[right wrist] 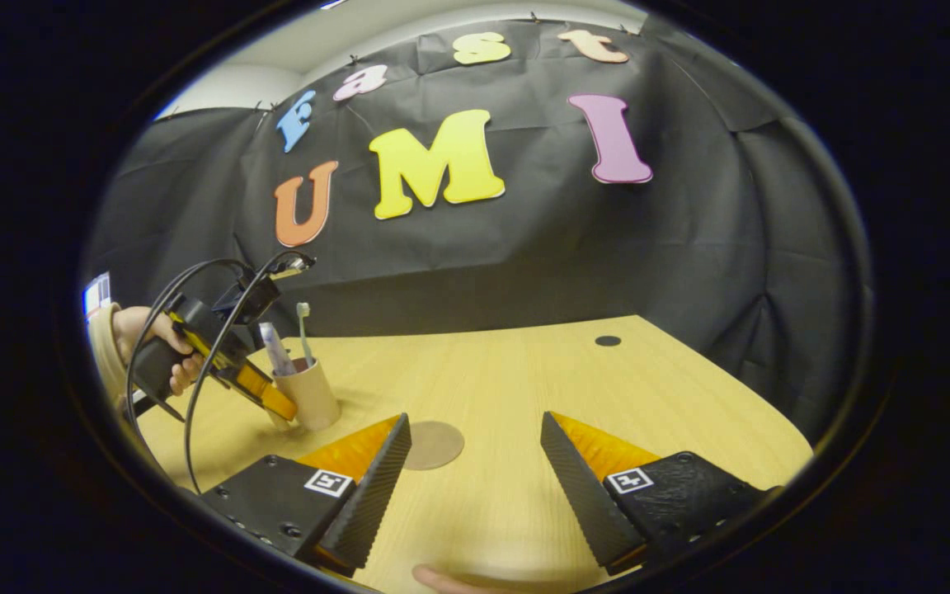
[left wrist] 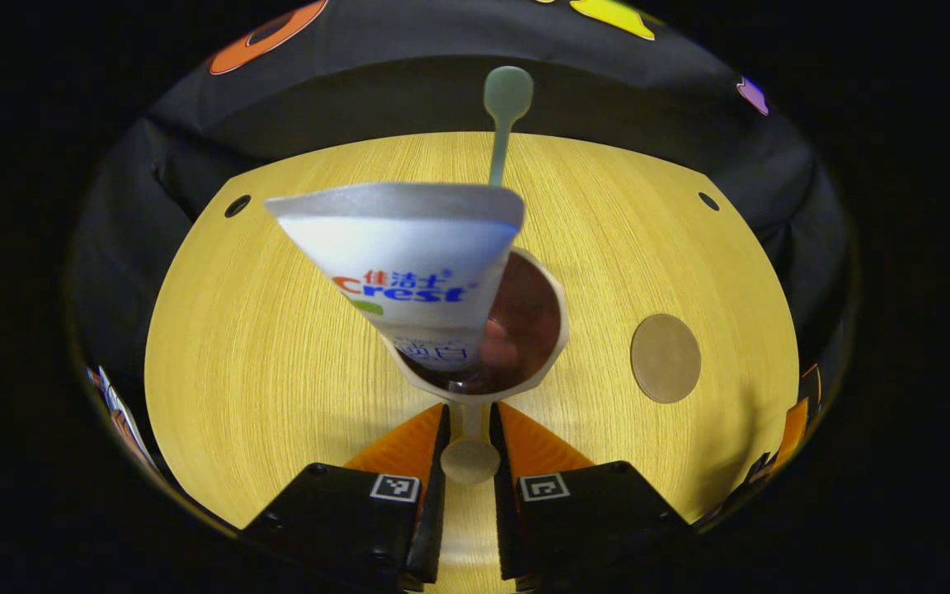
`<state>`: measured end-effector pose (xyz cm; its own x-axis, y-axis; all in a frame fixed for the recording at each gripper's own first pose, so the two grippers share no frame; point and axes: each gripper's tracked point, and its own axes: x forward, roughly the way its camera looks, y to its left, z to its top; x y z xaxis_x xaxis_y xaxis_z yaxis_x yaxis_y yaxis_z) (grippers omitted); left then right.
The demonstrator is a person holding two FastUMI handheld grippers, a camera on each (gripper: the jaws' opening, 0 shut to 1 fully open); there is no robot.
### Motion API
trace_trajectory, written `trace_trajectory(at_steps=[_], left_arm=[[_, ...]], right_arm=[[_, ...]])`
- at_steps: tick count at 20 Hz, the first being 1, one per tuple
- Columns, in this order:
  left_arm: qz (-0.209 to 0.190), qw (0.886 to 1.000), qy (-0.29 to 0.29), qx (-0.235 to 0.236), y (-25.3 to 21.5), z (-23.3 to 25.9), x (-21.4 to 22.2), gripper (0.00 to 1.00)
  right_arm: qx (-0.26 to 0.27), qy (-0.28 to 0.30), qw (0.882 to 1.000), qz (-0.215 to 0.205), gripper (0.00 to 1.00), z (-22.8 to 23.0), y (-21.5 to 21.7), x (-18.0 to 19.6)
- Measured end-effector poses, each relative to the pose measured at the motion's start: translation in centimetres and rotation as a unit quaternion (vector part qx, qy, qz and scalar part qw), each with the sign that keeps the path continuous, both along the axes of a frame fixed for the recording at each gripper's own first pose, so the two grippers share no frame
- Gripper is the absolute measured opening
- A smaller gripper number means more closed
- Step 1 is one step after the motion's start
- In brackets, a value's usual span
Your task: Put the toothbrush and toothpaste on the desktop into the cup, then pick up the cup and place it on the coaster on the desktop.
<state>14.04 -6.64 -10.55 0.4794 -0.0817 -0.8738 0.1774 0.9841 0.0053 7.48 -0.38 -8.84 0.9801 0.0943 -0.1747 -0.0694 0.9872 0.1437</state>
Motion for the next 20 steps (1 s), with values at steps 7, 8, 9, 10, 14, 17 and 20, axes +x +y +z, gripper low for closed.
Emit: trace_trajectory(at_steps=[7,8,9,10,14,17,20], left_arm=[[-0.005,1.0,-0.022,-0.006,-3.4,4.6,2.9,0.24],[-0.007,1.0,-0.027,-0.005,-4.0,5.6,3.4,0.24],[-0.008,0.999,-0.034,-0.004,-4.6,6.7,3.9,0.24],[-0.01,0.999,-0.042,-0.006,-5.3,7.8,4.6,0.23],[-0.019,0.998,-0.065,-0.01,-8.3,12.2,7.4,0.22],[-0.033,0.997,-0.074,-0.017,-10.7,14.0,8.5,0.22],[-0.057,0.995,-0.073,-0.026,-12.9,14.0,7.5,0.22]], right_arm=[[-0.001,0.005,1.0,-0.004,0.96,-0.6,-0.4,-0.3],[0.0,0.004,1.0,-0.004,0.96,-0.5,-0.4,-0.2],[0.0,0.004,1.0,-0.004,0.96,-0.5,-0.4,-0.2],[0.0,0.004,1.0,-0.004,0.95,-0.6,-0.3,-0.2],[0.0,0.007,1.0,-0.003,0.96,-0.9,-0.1,-0.3],[-0.002,0.006,1.0,-0.003,0.96,-0.9,-0.2,-0.5],[0.008,0.011,1.0,-0.004,0.96,-1.1,-0.6,-0.8]])
